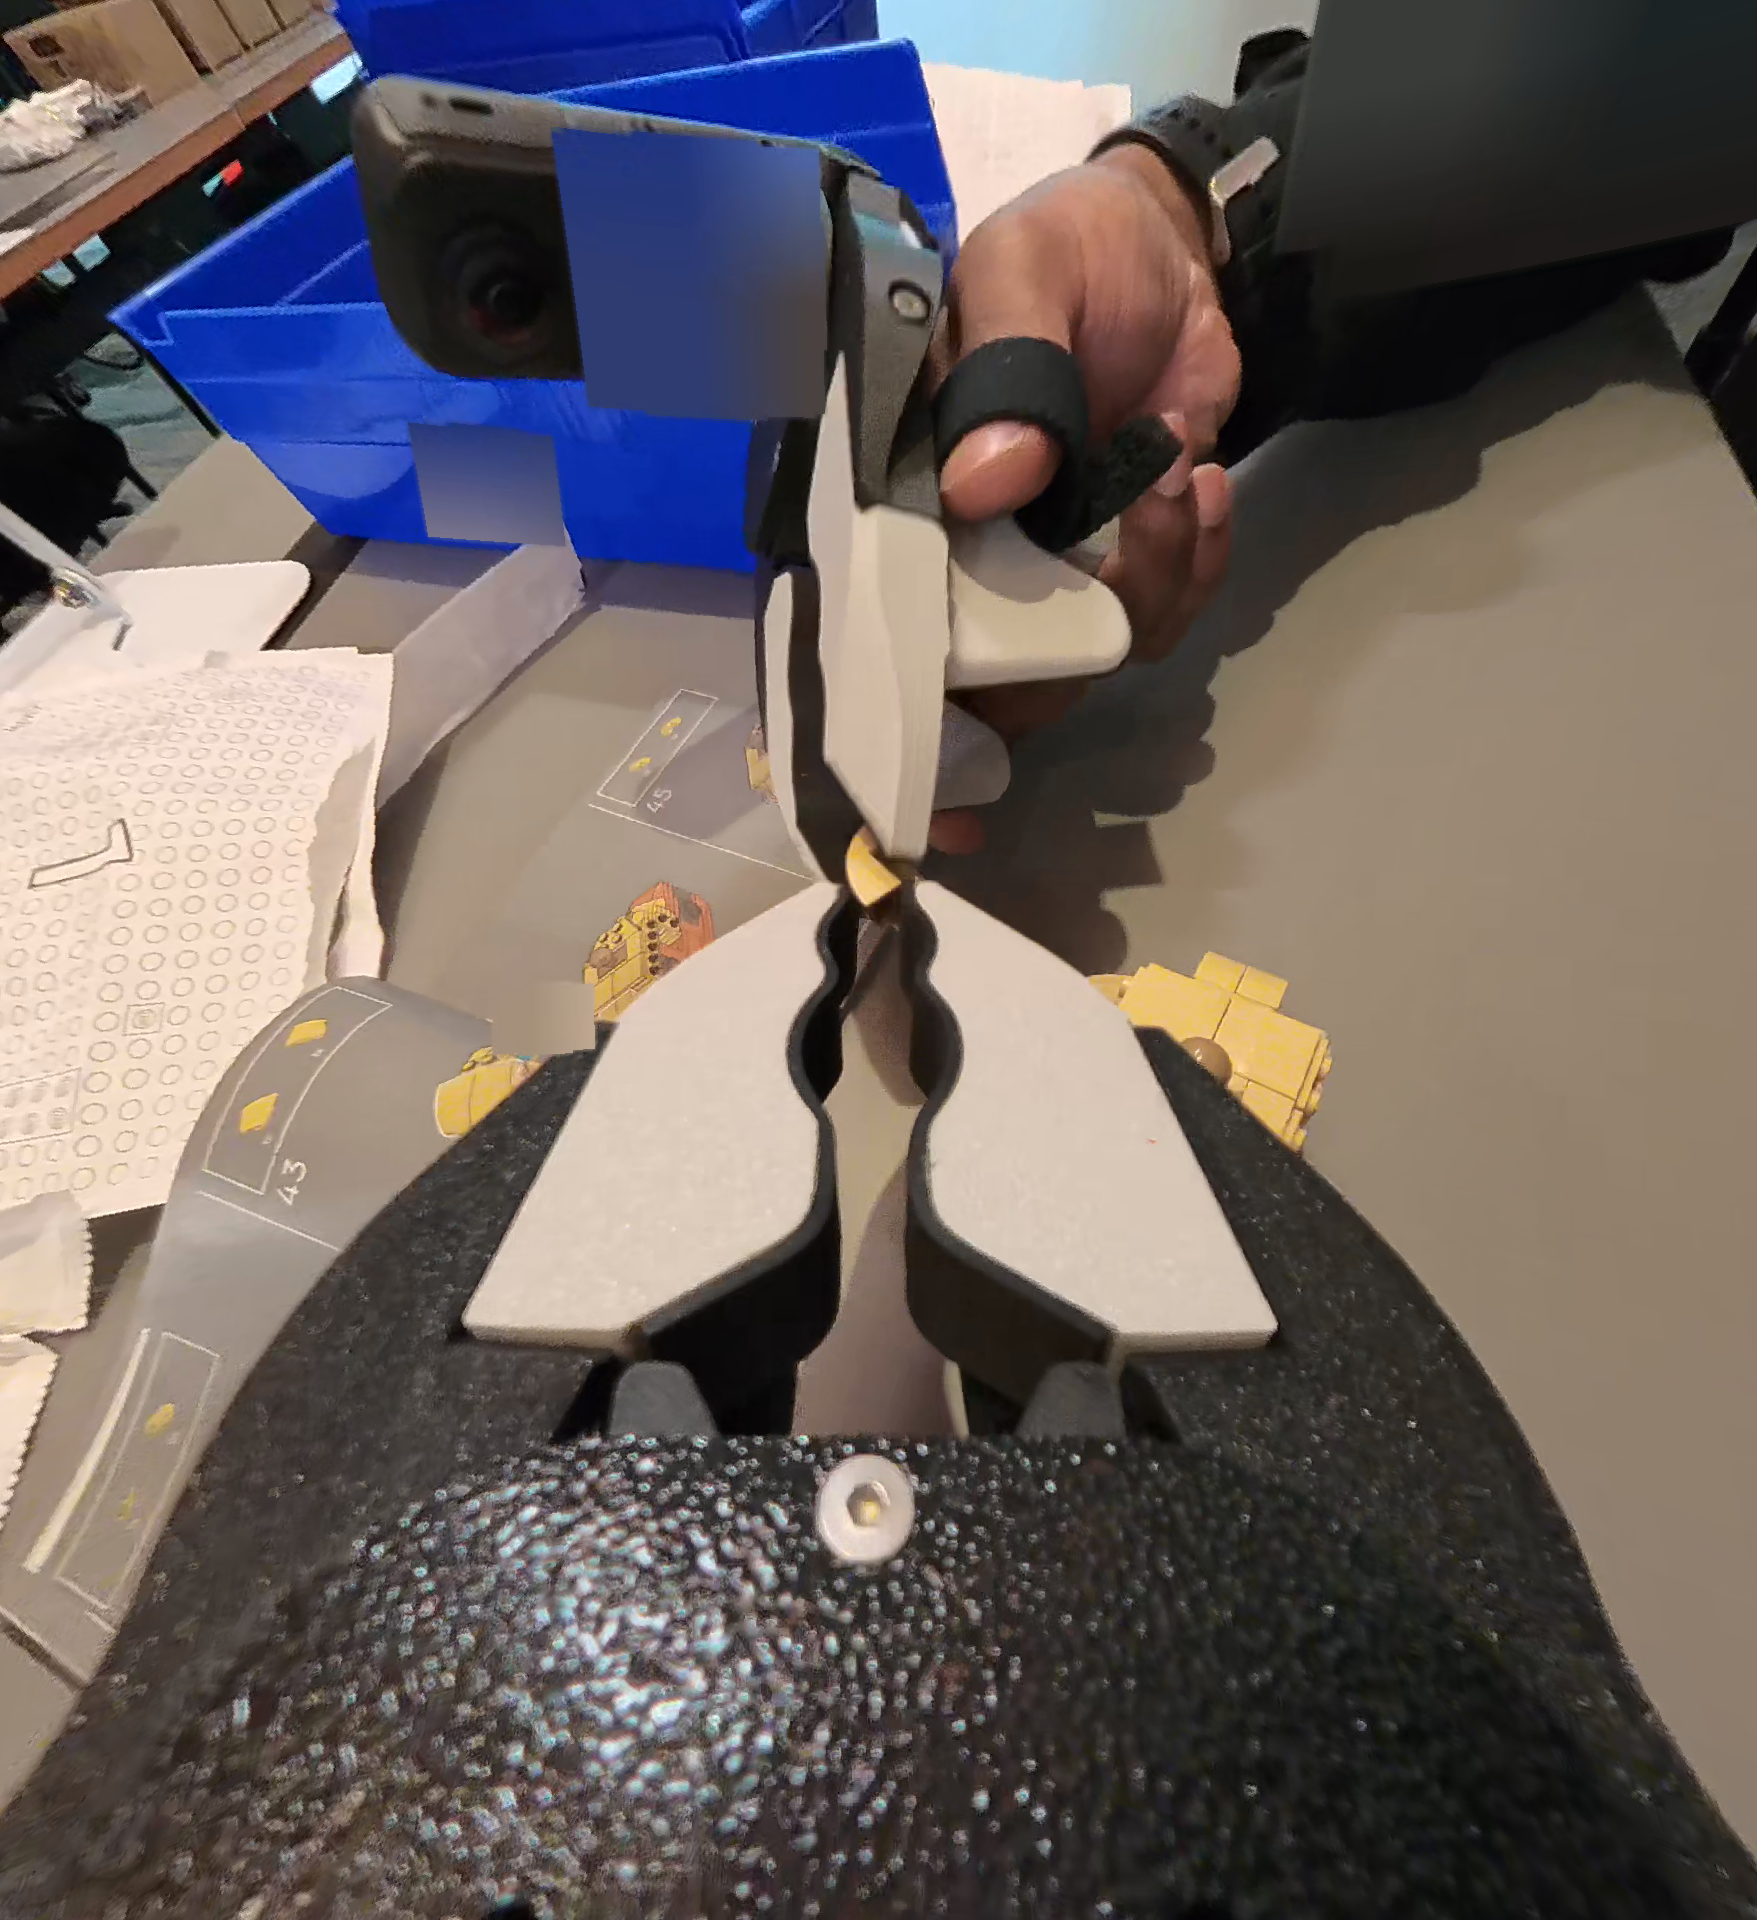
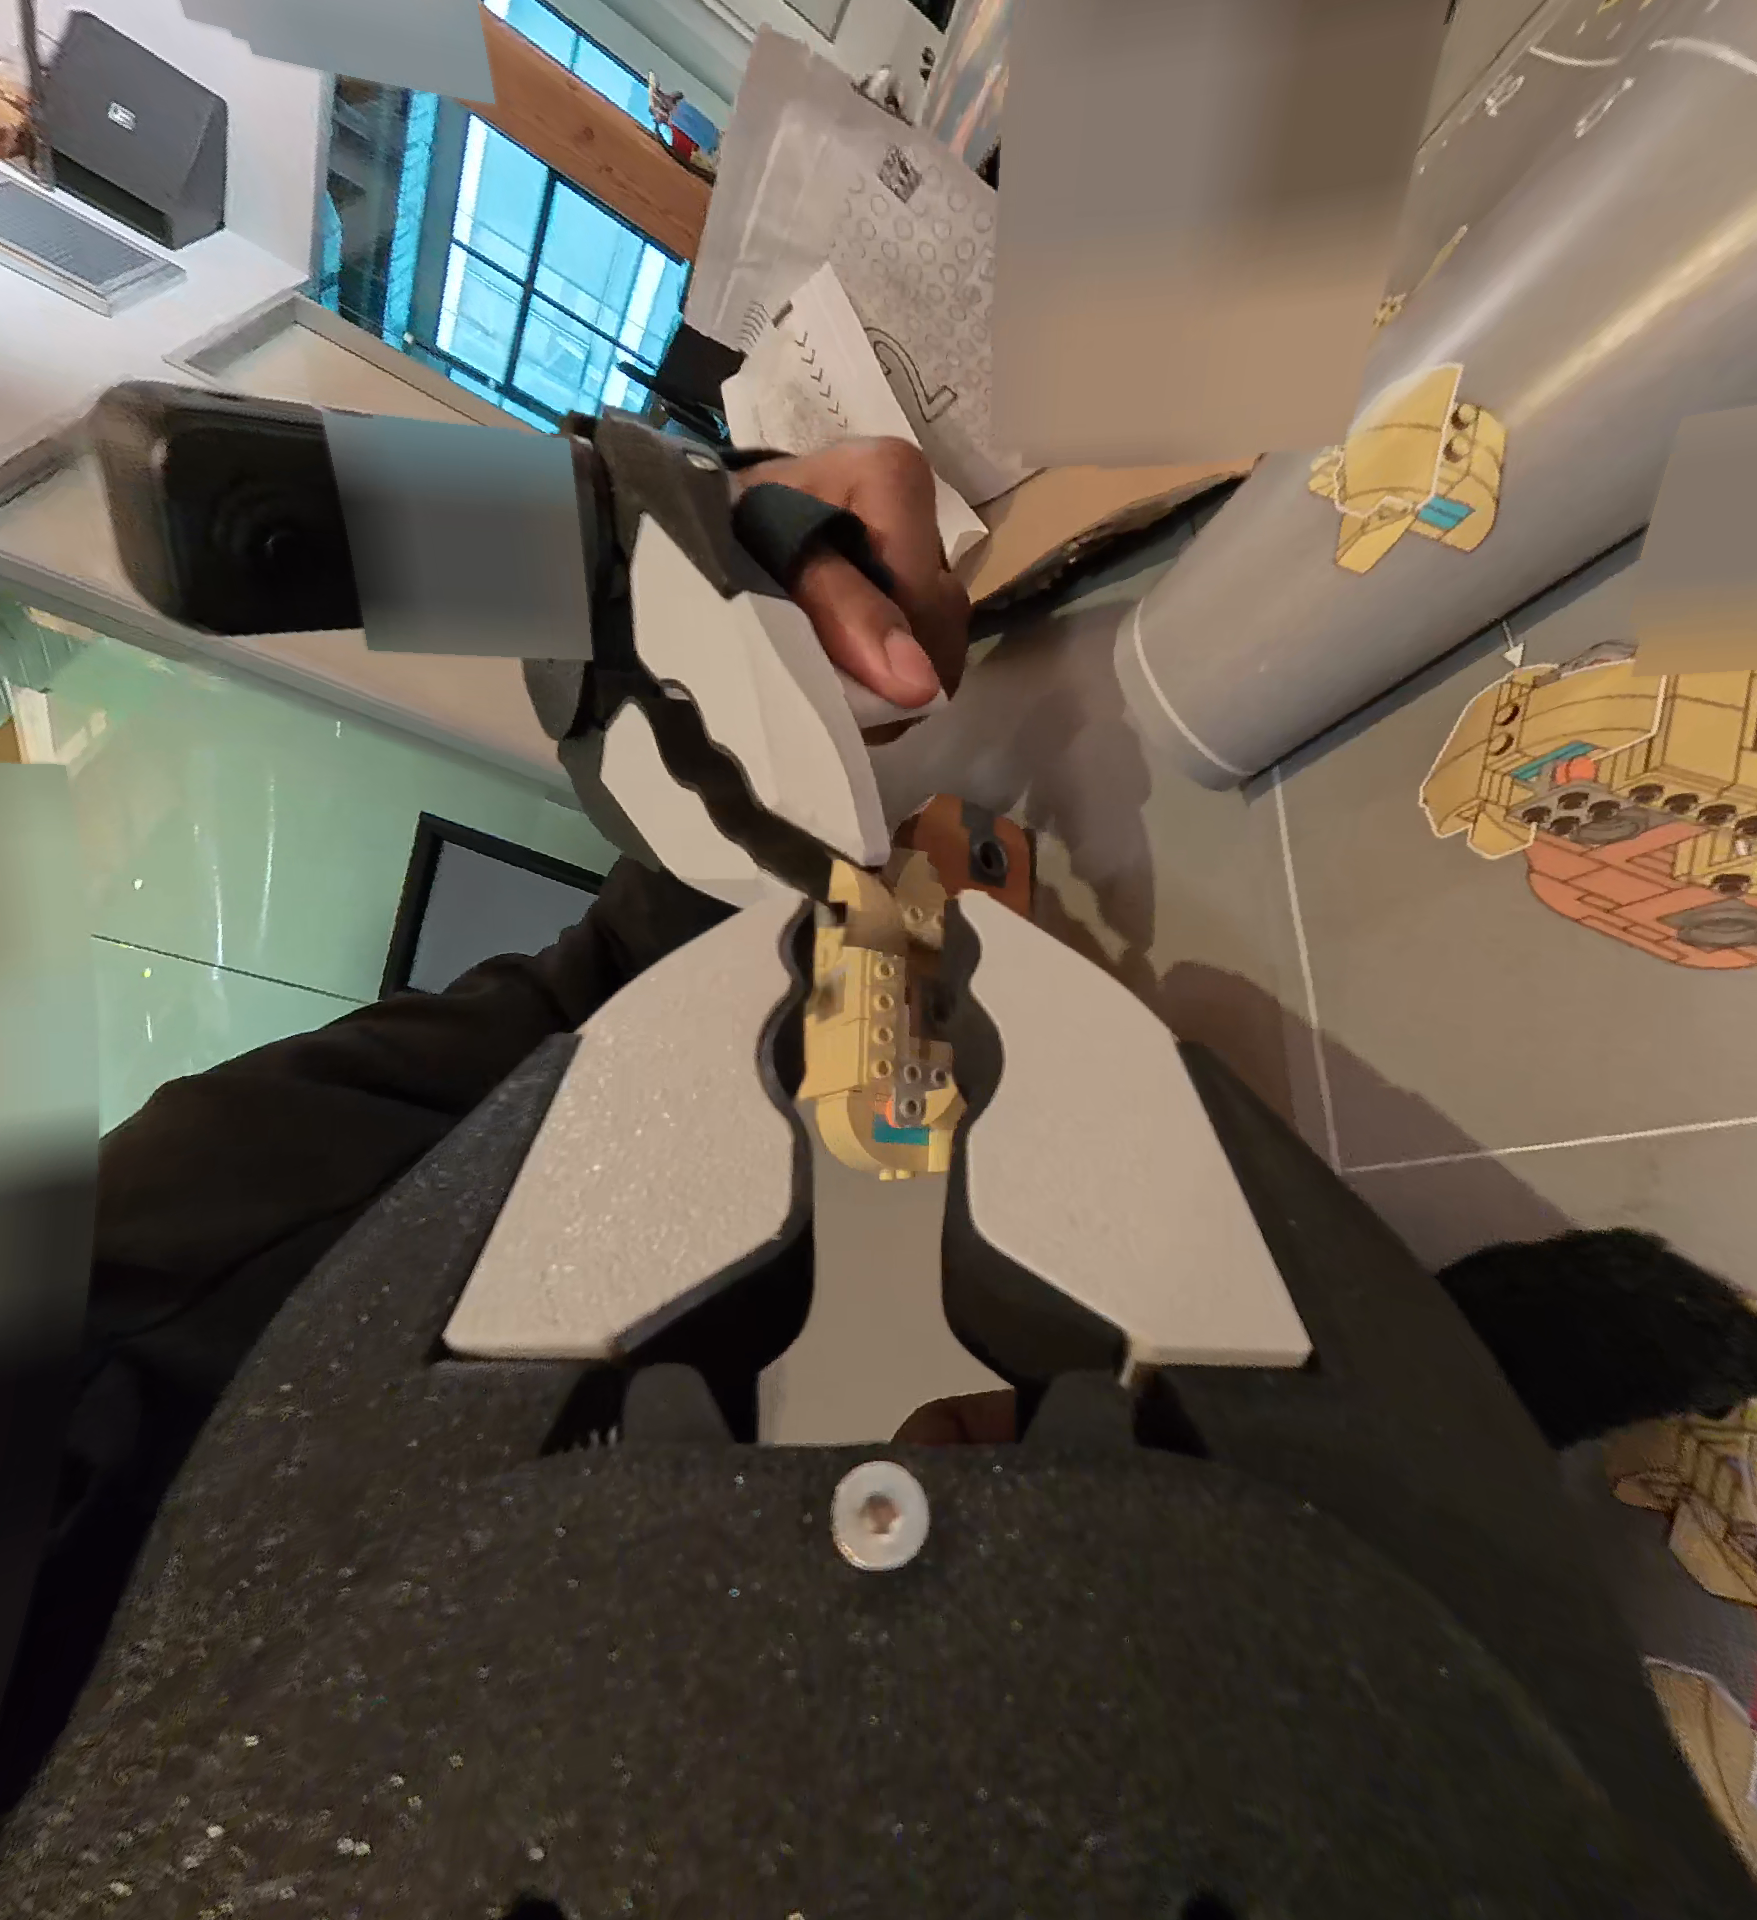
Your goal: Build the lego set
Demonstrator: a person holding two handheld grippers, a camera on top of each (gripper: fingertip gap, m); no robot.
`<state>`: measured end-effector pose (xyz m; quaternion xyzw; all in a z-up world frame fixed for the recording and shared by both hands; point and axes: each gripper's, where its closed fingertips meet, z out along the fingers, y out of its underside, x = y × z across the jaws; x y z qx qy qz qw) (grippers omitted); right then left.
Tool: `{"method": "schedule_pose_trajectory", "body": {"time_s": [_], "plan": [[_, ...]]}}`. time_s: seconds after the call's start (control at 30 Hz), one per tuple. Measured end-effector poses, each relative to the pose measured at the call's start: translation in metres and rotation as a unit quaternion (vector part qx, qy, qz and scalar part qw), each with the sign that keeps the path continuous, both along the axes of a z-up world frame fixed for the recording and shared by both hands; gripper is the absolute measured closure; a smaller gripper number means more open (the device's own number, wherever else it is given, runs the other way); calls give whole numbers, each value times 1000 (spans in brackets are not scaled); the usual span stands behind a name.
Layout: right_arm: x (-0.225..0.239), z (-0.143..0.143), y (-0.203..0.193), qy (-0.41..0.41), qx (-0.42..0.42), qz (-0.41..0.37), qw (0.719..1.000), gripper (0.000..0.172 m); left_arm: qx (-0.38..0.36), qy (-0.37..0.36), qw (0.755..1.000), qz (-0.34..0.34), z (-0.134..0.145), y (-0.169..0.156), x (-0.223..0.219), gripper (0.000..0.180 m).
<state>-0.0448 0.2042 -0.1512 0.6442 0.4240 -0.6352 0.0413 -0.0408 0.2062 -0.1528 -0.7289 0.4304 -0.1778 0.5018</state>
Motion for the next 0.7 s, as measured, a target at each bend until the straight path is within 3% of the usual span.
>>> {"method": "schedule_pose_trajectory", "body": {"time_s": [0.03,0.17,0.37,0.57,0.7], "plan": [[0,3,2,11,-1,-3,1000,145,-7,-6,1000,4,0,1,-1,173],[1,15,18,56,27,-23,998,142,-32,-42,998,19,1,3,-4,173],[10,26,32,123,173,-28,977,149,-104,-171,979,28,16,3,-7,173],[11,25,27,189,382,-8,905,152,-162,-267,950,22,27,1,-7,174],[9,26,18,235,475,8,848,151,-189,-311,931,10,34,-1,-5,174]]}}
